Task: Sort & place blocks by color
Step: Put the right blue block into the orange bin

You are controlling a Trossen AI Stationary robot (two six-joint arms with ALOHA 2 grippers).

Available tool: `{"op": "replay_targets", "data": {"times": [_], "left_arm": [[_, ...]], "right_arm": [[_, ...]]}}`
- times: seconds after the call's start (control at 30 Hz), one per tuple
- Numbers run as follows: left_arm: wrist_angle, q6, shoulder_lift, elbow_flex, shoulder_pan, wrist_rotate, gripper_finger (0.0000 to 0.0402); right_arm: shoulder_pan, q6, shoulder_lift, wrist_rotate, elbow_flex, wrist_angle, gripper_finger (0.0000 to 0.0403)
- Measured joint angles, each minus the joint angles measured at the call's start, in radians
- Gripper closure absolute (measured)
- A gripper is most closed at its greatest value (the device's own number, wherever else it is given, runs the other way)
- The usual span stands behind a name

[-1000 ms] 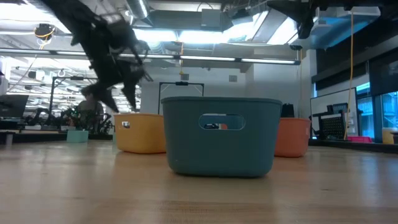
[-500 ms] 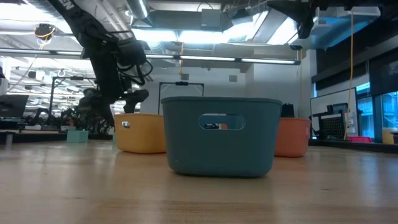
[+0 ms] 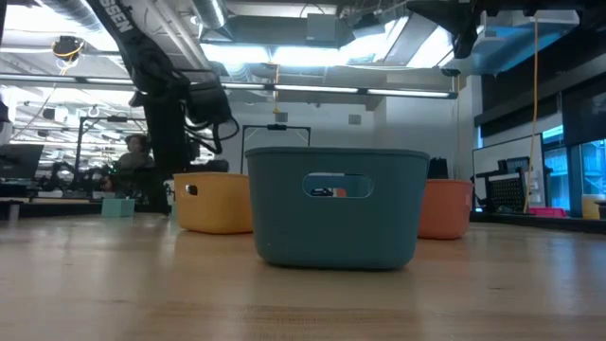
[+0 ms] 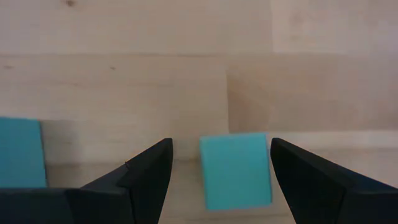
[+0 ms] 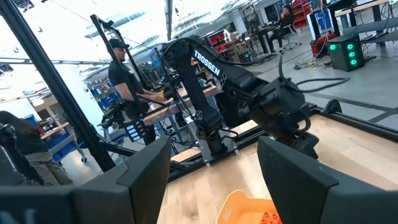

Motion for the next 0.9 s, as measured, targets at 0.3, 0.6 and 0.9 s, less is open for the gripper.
{"op": "replay_targets", "data": {"times": [0.3,0.6,0.9], "left_arm": [[0.0,-0.024,0.024,0.0,-0.034,-0.021,0.0146],[-0.008,-0.043,0.025,0.0,-0.036,-0.028,0.0245],[0.007,0.131,-0.11,-0.002,-0.043,0.074,0.028]], "right_arm": [[0.0,-0.001,0.0,0.0,0.0,-0.002,0.0159],[0.0,0.0,0.0,-0.001,0.0,-0.002,0.016],[0.0,-0.001,0.0,0.003,0.0,-0.002,0.016]]}}
